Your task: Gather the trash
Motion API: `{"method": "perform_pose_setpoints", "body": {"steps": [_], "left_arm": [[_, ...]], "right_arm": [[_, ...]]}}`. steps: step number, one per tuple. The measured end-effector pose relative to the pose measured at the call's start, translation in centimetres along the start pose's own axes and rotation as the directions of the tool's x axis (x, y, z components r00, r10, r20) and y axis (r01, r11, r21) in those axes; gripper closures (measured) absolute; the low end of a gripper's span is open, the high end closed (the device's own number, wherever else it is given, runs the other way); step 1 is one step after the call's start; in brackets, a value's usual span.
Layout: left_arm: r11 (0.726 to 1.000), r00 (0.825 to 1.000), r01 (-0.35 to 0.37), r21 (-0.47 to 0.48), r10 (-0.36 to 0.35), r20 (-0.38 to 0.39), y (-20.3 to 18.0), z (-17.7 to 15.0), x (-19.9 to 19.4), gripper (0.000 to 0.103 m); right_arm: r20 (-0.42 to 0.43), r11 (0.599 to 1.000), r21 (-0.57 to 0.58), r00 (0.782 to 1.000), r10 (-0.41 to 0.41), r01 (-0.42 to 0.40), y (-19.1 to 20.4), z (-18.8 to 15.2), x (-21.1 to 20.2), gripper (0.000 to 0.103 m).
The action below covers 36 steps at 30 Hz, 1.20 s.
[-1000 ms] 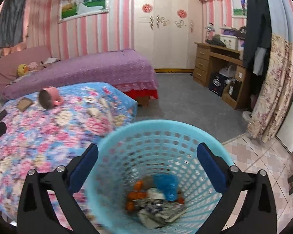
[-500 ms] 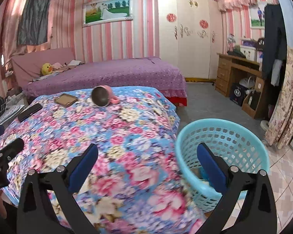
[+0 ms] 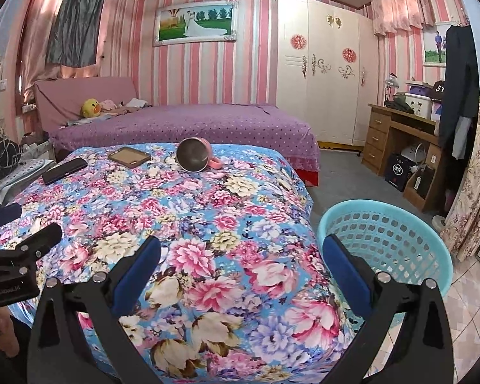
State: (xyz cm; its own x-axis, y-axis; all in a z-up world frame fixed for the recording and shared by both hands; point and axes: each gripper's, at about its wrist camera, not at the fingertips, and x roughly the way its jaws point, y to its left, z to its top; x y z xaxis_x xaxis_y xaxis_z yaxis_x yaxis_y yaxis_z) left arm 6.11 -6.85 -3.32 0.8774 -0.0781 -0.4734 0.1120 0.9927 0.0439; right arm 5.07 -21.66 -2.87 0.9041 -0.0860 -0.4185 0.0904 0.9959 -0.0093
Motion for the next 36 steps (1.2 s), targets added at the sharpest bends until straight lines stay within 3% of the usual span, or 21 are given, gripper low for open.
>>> {"method": "perform_pose_setpoints", "body": {"steps": [36], "left_arm": [[1.000, 0.999, 0.016, -0.022, -0.015, 0.042, 0.6, 0.4, -0.4, 0.005]], "right_arm": [[0.036, 0.999, -0.044, 0.999, 0.010, -0.008, 1.2, 0.4, -0.1, 0.004]]}}
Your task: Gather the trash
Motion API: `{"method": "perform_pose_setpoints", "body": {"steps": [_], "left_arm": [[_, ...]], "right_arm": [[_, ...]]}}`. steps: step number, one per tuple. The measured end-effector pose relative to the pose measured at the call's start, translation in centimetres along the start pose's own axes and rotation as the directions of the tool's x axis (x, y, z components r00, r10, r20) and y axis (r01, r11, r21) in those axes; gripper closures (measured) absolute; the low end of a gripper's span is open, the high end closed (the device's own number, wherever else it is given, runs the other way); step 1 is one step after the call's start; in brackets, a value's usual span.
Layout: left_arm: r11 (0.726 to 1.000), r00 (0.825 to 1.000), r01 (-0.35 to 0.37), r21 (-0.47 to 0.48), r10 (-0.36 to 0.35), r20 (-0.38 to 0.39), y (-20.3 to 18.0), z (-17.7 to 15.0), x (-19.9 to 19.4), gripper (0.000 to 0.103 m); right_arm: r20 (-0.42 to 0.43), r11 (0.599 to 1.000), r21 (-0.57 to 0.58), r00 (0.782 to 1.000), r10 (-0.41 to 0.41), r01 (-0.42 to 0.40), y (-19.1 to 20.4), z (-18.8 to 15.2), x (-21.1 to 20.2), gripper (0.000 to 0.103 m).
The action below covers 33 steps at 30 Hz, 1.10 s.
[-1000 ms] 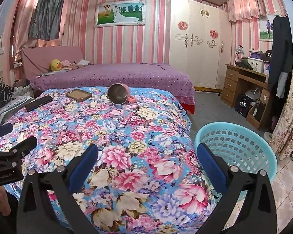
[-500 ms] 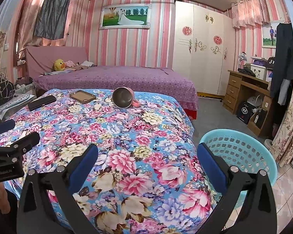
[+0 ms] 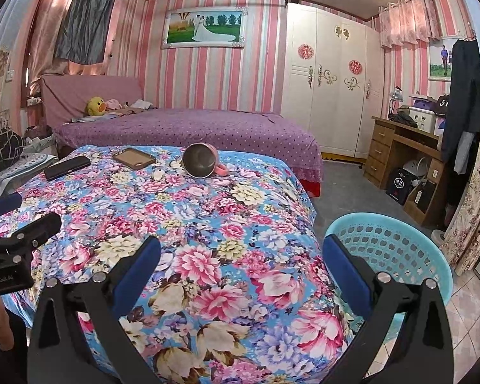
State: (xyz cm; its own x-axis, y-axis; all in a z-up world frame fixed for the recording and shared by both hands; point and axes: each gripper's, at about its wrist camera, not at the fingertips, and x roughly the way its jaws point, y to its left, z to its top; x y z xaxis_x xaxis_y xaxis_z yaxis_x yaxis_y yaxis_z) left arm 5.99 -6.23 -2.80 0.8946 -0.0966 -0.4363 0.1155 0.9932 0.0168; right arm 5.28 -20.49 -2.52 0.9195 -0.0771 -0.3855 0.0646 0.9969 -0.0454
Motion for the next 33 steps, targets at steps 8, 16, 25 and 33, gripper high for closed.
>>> {"method": "perform_pose_setpoints", "body": {"steps": [8, 16, 25, 33], "left_arm": [[1.000, 1.000, 0.001, 0.000, -0.001, -0.001, 0.0, 0.0, 0.0, 0.005], [1.000, 1.000, 0.000, 0.000, 0.000, -0.001, 0.0, 0.0, 0.0, 0.005], [1.000, 1.000, -0.005, -0.004, 0.005, -0.003, 0.1, 0.1, 0.1, 0.005], [1.000, 1.000, -0.009, -0.010, 0.009, 0.004, 0.2, 0.2, 0.0, 0.005]], "right_arm": [[0.003, 1.000, -0.002, 1.000, -0.006, 0.006, -0.3, 0.0, -0.2, 0.004], [0.005, 1.000, -0.002, 1.000, -0.008, 0.008, -0.4, 0.0, -0.2, 0.004], [0.011, 1.000, -0.002, 1.000, -0.014, 0.014, -0.8, 0.1, -0.5, 0.004], [0.013, 1.000, -0.002, 1.000, -0.016, 0.016, -0.9, 0.2, -0.5, 0.004]]}}
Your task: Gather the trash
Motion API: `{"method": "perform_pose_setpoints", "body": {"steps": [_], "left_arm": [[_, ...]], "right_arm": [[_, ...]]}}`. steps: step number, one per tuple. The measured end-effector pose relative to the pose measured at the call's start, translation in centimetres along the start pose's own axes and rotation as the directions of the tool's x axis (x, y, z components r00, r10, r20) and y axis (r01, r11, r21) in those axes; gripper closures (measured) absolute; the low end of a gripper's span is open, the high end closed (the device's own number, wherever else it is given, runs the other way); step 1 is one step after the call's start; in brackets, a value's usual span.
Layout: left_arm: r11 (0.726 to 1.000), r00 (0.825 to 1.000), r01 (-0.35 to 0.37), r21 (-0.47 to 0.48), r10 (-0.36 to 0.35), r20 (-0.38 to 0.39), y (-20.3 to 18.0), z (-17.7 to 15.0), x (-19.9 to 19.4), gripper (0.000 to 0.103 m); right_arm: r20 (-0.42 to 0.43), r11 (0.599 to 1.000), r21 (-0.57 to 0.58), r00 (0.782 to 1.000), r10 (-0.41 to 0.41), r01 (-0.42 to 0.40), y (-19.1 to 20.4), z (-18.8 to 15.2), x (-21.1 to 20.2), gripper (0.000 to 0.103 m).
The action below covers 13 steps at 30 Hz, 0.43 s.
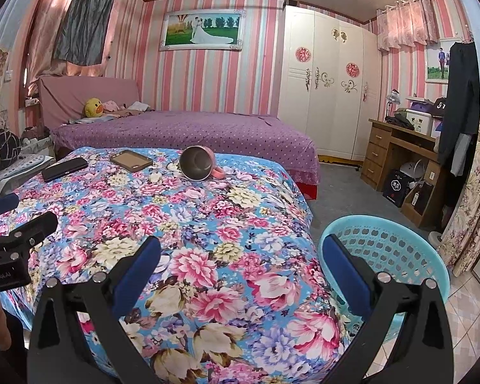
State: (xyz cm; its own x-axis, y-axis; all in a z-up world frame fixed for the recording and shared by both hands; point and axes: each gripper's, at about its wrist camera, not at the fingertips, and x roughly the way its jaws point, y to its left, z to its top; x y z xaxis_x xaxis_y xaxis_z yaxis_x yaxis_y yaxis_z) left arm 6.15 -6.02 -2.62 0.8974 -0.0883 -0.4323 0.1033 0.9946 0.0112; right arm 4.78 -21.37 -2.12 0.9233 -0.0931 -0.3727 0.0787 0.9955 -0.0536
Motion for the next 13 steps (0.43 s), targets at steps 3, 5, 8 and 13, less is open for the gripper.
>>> {"method": "perform_pose_setpoints", "body": {"steps": [3, 5, 8, 13], "left_arm": [[1.000, 1.000, 0.001, -0.001, -0.001, -0.001, 0.01, 0.00, 0.00, 0.005], [1.000, 1.000, 0.002, -0.001, -0.002, 0.000, 0.02, -0.03, -0.06, 0.005], [1.000, 1.000, 0.004, 0.001, -0.004, -0.003, -0.01, -0.04, -0.04, 0.005], [1.000, 1.000, 0.004, 0.003, -0.004, -0.001, -0.20, 0.03, -0.09, 0.005]], "right_arm": [[0.001, 1.000, -0.001, 1.000, -0.001, 0.001, -0.24, 0.03, -0.02, 0.004], [0.002, 1.000, 0.000, 1.000, -0.001, 0.001, -0.04, -0.02, -0.12, 0.004], [0.009, 1.000, -0.001, 1.000, -0.004, 0.004, -0.20, 0.05, -0.18, 0.004], [0.010, 1.000, -0.003, 1.000, -0.006, 0.006, -0.03, 0.03, -0.16, 0.004]]}}
